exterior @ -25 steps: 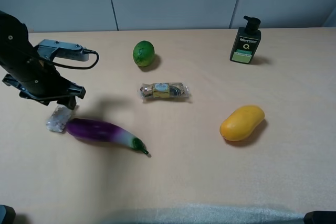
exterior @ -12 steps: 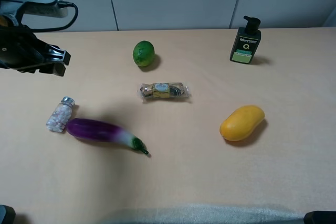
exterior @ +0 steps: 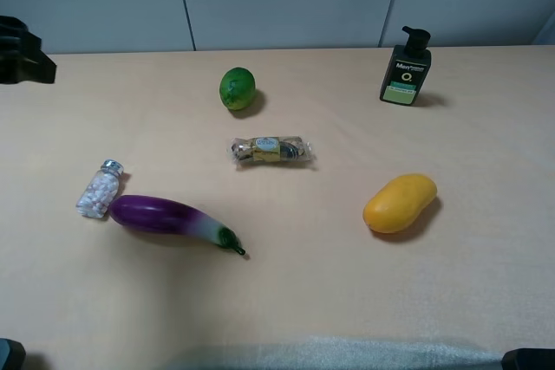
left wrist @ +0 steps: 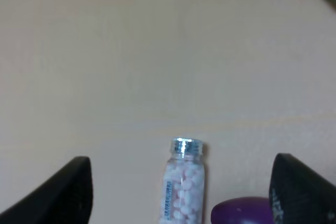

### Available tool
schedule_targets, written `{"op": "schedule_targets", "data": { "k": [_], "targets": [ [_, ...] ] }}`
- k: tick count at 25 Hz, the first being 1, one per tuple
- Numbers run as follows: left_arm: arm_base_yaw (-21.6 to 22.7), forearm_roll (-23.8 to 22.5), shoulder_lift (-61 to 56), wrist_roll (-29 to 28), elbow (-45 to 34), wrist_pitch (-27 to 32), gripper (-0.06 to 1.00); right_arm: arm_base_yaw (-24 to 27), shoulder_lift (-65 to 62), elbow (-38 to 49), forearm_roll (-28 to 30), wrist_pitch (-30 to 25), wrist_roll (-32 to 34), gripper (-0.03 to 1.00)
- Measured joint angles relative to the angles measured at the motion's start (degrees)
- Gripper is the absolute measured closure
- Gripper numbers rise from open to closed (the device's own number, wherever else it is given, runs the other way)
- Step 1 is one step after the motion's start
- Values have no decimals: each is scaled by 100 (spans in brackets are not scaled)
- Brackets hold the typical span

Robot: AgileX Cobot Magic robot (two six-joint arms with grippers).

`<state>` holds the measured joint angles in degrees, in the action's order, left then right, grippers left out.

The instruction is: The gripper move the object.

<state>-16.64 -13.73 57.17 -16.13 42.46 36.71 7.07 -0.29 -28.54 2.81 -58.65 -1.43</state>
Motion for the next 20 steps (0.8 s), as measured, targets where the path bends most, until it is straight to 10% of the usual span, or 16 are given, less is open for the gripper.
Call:
{"op": "schedule_targets", "data": {
  "k": [20],
  "targets": [
    [0,-502,-4265,5,0,2675,18,0,0,0,0,0,0,27]
  ]
}}
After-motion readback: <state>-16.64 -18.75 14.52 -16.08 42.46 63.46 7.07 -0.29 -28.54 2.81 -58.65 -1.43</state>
